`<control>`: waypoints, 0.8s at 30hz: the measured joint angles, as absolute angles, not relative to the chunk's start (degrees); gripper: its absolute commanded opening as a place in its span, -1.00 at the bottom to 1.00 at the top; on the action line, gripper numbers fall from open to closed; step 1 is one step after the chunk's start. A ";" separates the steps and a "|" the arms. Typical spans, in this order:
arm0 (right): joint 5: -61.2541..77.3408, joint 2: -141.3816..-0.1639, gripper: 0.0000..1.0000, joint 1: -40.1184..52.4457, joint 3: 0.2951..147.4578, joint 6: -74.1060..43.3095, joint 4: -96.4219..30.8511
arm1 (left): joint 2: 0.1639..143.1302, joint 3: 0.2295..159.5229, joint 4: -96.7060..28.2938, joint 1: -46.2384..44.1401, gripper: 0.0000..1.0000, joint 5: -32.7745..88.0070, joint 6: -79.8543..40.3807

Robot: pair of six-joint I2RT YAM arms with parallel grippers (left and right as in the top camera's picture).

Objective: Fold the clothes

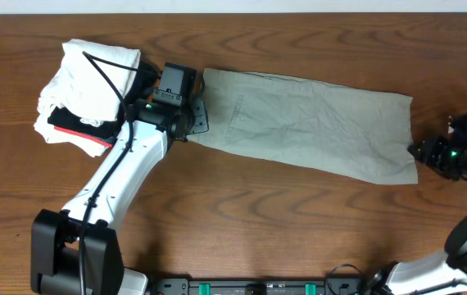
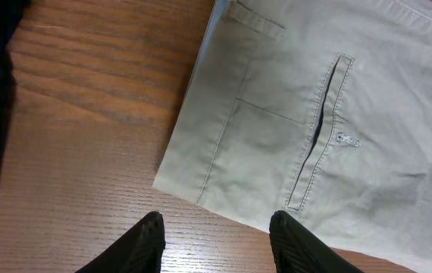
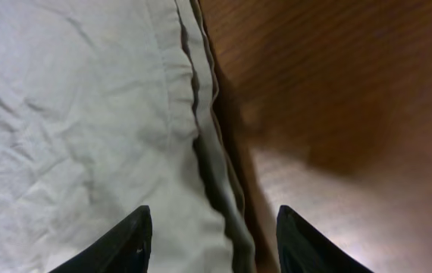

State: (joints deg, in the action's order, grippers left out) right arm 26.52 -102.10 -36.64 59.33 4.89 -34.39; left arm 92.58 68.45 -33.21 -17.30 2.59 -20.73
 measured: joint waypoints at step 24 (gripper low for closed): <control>48.01 -115.87 -0.88 -37.80 60.64 13.06 -28.82 | 92.58 68.45 -33.61 -17.32 -0.07 2.59 -20.73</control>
State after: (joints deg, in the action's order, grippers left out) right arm 48.01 -115.87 -37.80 60.64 13.06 -28.82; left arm 92.58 68.45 -33.61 -17.32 2.59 -20.73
